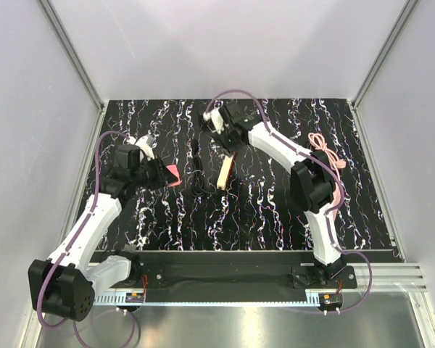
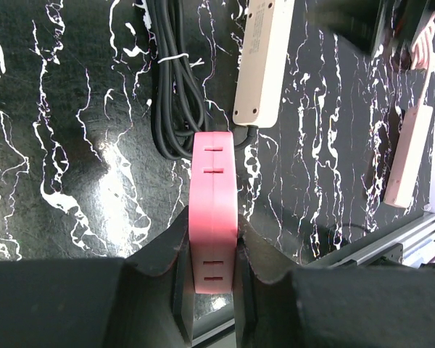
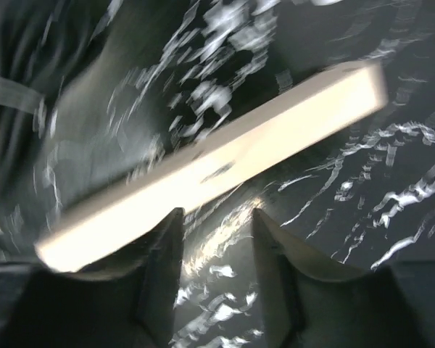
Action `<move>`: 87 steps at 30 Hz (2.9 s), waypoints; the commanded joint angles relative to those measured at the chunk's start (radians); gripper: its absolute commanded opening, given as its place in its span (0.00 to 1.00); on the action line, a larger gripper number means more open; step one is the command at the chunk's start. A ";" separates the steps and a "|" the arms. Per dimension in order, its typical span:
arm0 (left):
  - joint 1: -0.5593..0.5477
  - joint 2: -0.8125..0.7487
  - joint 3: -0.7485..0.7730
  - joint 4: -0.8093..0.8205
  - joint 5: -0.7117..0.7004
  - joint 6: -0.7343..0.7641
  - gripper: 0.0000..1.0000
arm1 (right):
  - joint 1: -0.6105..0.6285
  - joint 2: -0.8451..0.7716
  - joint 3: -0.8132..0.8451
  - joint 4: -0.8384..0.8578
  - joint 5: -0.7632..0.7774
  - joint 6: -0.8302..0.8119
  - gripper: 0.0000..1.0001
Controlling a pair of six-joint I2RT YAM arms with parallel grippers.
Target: Insert the plug
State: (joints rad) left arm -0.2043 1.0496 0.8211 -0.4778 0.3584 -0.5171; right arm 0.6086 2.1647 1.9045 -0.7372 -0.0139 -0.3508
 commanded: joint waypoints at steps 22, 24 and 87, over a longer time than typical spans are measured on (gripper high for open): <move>0.005 -0.138 -0.048 0.031 -0.013 0.028 0.00 | -0.059 -0.152 -0.195 0.211 -0.179 -0.472 0.79; 0.005 -0.135 -0.053 0.036 -0.015 0.026 0.00 | -0.073 -0.184 -0.231 0.213 -0.204 -0.525 0.81; -0.006 -0.238 0.001 -0.016 -0.078 0.023 0.00 | 0.068 0.254 0.194 -0.091 -0.477 -0.055 0.00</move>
State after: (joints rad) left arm -0.2104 0.8318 0.7433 -0.4896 0.2974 -0.5014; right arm 0.6666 2.3917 2.0754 -0.6868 -0.3920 -0.7731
